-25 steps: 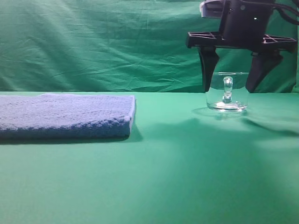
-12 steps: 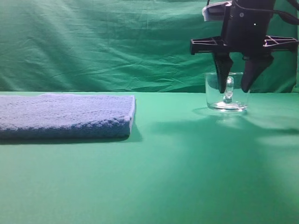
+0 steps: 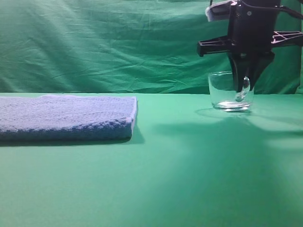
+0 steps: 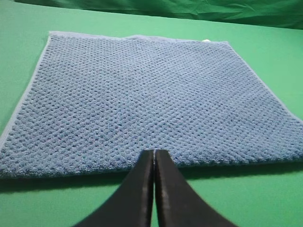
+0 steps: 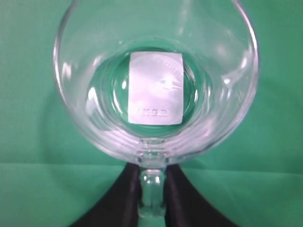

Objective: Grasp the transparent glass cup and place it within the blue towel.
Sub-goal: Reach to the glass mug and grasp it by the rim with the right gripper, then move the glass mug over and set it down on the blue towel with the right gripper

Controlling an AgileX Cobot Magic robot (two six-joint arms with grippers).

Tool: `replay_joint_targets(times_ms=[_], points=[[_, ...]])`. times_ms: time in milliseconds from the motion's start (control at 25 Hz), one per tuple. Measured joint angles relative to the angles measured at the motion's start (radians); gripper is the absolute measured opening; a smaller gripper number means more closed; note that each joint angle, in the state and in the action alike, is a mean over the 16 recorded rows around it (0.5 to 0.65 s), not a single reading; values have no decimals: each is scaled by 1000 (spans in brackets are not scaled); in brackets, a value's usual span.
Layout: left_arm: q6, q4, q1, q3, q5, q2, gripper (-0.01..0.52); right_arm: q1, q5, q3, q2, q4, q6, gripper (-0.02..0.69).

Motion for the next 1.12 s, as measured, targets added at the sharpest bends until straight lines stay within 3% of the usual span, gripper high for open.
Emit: replay_joint_targets(times_ms=[280, 600, 960, 1120], points=[[0, 0, 0, 0, 0, 0, 0, 152, -82, -88, 73, 175, -263, 100], [0, 0, 0, 0, 0, 0, 0, 230, -115, -209, 249, 227, -368, 110], [0, 0, 0, 0, 0, 0, 0, 235, 55, -391, 316, 223, -369, 239], [0, 0, 0, 0, 0, 0, 0, 235, 183, -463, 282, 217, -353, 249]])
